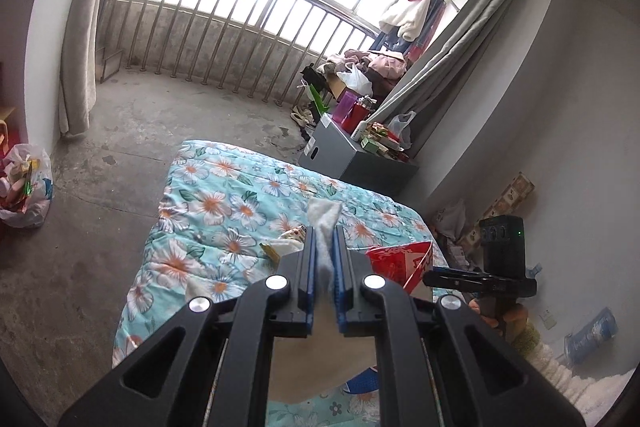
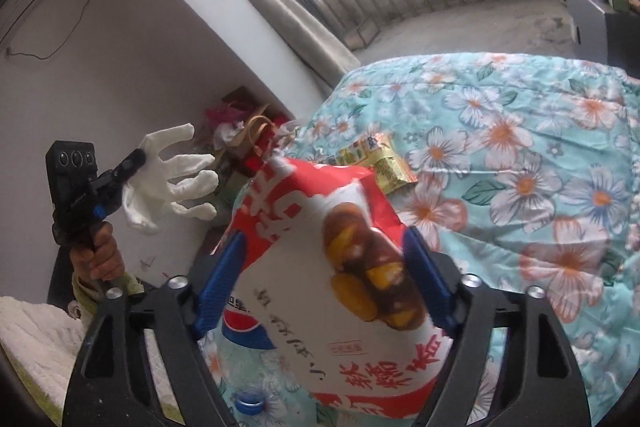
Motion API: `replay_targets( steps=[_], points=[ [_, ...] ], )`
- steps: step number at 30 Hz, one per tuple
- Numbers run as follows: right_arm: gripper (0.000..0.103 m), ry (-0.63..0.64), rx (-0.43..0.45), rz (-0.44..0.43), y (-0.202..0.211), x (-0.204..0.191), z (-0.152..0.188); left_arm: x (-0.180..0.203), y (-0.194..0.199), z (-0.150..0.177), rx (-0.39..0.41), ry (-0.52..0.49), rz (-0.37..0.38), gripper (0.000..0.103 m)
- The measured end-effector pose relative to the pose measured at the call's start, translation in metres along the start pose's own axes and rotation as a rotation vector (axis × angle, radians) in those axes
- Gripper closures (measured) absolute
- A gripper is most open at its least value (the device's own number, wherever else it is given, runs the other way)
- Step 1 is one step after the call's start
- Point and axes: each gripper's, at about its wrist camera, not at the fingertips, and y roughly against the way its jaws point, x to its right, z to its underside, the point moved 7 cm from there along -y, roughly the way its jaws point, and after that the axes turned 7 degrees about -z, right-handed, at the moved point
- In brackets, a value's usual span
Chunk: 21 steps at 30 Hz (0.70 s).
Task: Collect trash
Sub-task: 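Grasp the red-and-white snack bag with the right tool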
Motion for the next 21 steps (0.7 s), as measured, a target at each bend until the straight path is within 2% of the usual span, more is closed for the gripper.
replay_targets(
  steps=[3, 8, 12, 16, 18, 21],
  points=[
    [0.059, 0.006, 0.006, 0.020, 0.006, -0.001, 0.006, -0.005, 0.001, 0.005, -0.001, 0.003, -0.009, 0.096],
    [0.072, 0.073, 0.041, 0.088, 0.028, -0.014, 0.022, -0.006, 0.003, 0.007, 0.004, 0.006, -0.010, 0.096],
    [0.078, 0.068, 0.122, 0.148, 0.059, -0.017, 0.036, 0.001, 0.010, 0.008, 0.022, -0.003, -0.003, 0.096],
    [0.081, -0.007, 0.238, 0.194, 0.092, -0.006, 0.055, 0.013, 0.018, 0.008, 0.036, -0.014, 0.012, 0.096],
    [0.082, -0.046, 0.302, 0.259, 0.112, -0.003, 0.070, 0.020, 0.022, 0.007, 0.047, -0.025, 0.024, 0.096],
    [0.082, -0.040, 0.353, 0.395, 0.132, -0.010, 0.090, 0.035, 0.027, 0.007, 0.058, -0.044, 0.053, 0.096]
  ],
)
